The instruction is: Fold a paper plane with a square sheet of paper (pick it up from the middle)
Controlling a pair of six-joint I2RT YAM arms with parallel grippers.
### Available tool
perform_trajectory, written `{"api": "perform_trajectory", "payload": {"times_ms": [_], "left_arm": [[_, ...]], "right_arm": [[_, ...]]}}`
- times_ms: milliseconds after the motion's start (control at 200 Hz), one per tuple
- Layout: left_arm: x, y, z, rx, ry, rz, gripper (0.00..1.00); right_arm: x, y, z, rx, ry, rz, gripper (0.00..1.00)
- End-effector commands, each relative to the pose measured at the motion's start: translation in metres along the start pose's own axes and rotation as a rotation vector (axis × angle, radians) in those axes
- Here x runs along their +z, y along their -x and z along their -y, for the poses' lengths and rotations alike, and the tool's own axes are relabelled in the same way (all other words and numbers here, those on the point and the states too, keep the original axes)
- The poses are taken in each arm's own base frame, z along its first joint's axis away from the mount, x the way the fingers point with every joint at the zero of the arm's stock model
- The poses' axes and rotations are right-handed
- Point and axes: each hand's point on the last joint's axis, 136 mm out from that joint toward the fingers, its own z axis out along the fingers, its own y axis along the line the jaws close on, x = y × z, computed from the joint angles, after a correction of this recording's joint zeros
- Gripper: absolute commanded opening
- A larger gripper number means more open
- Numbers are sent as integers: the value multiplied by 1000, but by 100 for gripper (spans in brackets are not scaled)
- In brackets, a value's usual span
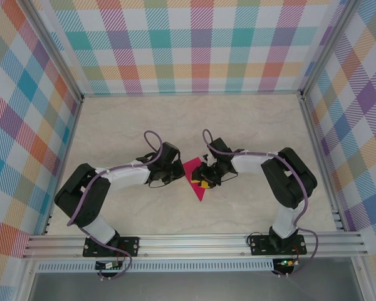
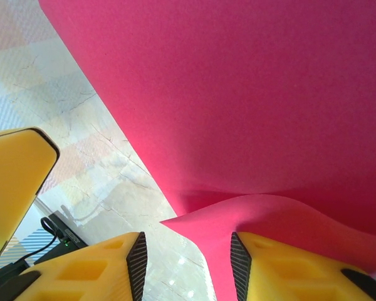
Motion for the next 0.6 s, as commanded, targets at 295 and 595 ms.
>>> {"api": "perform_trajectory", "payload": {"times_ms": [295,595], "left_arm": [[-1,-19,29,24,-163,-83,7],[18,-39,27,32,-118,-135,3]], "right_arm": [[14,-12,45,52,-133,-22,18],[14,-13,49,52,-149,-29,4]]}}
